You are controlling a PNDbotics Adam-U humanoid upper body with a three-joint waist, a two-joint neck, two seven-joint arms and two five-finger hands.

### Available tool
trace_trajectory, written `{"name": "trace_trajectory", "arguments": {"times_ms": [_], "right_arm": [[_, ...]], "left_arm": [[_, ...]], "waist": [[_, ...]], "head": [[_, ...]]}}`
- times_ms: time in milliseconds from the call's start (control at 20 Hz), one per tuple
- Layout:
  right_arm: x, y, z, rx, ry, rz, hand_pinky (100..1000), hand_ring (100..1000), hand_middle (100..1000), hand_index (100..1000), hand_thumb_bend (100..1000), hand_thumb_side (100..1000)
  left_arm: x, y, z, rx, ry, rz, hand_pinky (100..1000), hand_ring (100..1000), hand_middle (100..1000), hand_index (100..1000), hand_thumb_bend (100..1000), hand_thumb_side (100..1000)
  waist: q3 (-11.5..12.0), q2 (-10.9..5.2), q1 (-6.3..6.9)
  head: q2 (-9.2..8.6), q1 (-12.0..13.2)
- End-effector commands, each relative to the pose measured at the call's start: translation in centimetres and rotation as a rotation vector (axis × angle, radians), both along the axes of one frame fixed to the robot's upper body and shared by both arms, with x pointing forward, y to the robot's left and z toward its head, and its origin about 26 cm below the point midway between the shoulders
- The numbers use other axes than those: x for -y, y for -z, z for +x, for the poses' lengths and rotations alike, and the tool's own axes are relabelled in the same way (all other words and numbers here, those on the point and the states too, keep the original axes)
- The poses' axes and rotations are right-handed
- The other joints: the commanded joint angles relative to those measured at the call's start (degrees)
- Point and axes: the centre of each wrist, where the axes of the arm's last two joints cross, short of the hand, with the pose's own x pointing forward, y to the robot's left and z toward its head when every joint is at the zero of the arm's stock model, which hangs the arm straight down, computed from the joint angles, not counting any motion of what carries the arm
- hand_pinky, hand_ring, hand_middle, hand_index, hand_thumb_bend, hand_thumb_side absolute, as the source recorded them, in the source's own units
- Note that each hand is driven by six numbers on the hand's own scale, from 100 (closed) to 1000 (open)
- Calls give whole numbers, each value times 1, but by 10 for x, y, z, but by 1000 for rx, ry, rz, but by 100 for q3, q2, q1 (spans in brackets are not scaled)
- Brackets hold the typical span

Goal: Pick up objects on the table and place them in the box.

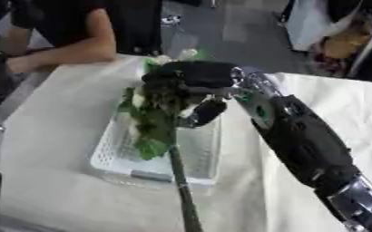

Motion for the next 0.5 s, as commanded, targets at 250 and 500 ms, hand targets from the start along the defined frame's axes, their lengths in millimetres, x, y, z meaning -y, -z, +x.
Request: {"name": "trace_trajectory", "arguments": {"times_ms": [250, 500], "right_arm": [[9, -40, 11, -43, -180, -412, 1000, 1000, 1000, 1000, 420, 807], [10, -108, -5, 78, -290, -369, 1000, 1000, 1000, 1000, 449, 570]], "left_arm": [[-3, -5, -3, 19, -11, 16, 480, 576, 671, 701, 100, 786], [-7, -3, -4, 8, -27, 29, 481, 576, 672, 702, 100, 786]], "waist": [[-51, -143, 3], [-153, -219, -57]], "head": [[-66, 127], [-58, 414]]}}
